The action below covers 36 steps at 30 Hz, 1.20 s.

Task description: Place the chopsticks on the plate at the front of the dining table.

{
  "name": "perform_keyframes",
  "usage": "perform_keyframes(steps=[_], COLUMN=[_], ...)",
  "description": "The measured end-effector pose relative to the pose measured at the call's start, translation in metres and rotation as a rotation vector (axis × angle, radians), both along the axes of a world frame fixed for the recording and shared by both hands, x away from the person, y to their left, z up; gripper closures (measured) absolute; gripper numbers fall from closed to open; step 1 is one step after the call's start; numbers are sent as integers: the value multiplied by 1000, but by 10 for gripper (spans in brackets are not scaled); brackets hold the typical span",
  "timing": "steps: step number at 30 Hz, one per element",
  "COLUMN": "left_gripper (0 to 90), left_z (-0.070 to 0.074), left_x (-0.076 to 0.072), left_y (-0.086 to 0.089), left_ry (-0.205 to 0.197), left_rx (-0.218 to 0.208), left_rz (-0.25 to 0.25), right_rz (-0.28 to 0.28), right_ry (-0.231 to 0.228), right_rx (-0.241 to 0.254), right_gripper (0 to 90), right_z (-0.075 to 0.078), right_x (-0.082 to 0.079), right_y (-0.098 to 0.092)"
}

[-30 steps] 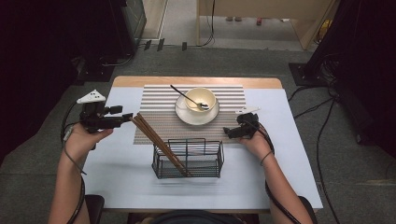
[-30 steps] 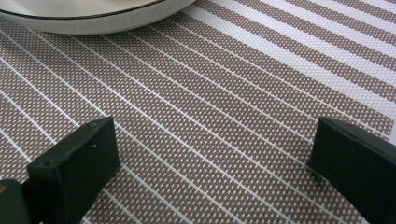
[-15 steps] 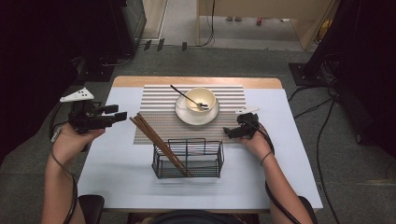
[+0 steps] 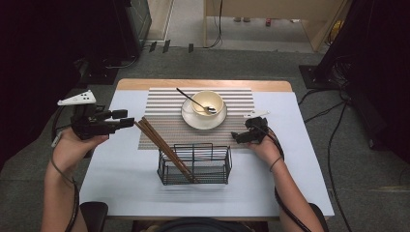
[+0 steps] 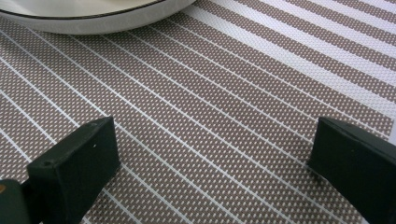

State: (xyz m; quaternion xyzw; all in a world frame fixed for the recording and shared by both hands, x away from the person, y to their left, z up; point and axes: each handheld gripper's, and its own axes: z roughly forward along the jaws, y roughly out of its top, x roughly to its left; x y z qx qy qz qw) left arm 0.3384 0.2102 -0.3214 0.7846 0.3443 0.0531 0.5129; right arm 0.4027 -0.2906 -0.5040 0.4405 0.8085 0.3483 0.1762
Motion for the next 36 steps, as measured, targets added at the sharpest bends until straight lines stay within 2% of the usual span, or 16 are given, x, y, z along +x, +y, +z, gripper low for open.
perform_keyframes(steps=[6, 12, 17, 19, 23, 31, 36], left_gripper=[549, 588, 588, 588, 597, 673, 725], left_z=[-5, -6, 1, 1, -4, -17, -18], left_x=[3, 3, 3, 3, 5, 12, 12], left_y=[-3, -3, -6, -8, -4, 2, 3], left_ry=[29, 34, 6, -5, 22, 89, 105], left_rx=[-2, -12, -53, -46, -62, -150, -159], left_rz=[-23, -38, -19, -22, -32, -100, -124], right_rz=[0, -1, 0, 0, 0, 0, 0], right_ry=[0, 0, 0, 0, 0, 0, 0], right_rx=[0, 0, 0, 0, 0, 0, 0], right_gripper=[9, 9, 9, 8, 9, 8, 8], right_z=[0, 0, 0, 0, 0, 0, 0], right_x=[0, 0, 0, 0, 0, 0, 0], right_y=[0, 0, 0, 0, 0, 0, 0])
